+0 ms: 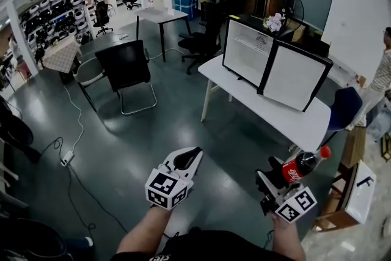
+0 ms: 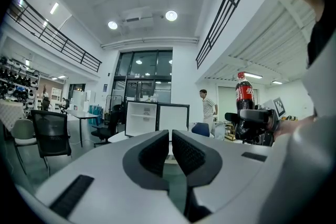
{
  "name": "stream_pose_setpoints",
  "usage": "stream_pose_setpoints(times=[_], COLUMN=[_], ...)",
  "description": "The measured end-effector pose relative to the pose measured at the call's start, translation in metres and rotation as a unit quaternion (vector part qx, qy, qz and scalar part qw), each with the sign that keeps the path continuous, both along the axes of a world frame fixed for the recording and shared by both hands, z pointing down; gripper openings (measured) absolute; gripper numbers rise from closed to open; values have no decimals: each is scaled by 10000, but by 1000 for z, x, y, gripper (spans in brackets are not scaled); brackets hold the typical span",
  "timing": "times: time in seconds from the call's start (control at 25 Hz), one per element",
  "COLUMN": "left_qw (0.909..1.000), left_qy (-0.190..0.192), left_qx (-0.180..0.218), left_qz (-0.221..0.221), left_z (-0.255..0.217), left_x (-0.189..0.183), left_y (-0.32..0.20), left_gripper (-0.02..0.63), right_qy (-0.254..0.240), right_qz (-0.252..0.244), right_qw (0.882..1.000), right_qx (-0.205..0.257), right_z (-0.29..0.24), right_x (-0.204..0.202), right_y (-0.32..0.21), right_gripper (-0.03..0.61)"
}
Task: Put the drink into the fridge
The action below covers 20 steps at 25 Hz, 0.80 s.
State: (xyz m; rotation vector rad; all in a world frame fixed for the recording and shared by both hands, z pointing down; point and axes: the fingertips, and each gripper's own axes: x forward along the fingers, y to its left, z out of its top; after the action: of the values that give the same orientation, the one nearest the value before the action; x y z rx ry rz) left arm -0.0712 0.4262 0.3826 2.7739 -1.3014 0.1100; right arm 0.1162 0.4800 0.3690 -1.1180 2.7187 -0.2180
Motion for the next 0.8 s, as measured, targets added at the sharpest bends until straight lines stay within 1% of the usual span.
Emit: stream_pose_setpoints(times=[0.2,0.36,0.56,0.8], left_qw=[9999,9998,9997,9995], left_qy=[-13,61,92,130], left_qx=[-72,-131,-216,-274], left_qz=[-70,-100,12,117], left_z=[8,14,24,31], left_x=[-40,-56,-60,-48], left_y=[3,3,-6,-23], left_gripper=[34,34,34,34], right_qy=[-4,89,91,74], right_qz=[-29,-81,-35,81], right_qw=[10000,9998,9998,9994], right_qx=[-71,-130,-188,-330], right_z=[2,6,12,23], right_x=[-36,-57,-65,-50], right_y=[-4,-4,-9,-27], right_gripper=[278,279,279,279])
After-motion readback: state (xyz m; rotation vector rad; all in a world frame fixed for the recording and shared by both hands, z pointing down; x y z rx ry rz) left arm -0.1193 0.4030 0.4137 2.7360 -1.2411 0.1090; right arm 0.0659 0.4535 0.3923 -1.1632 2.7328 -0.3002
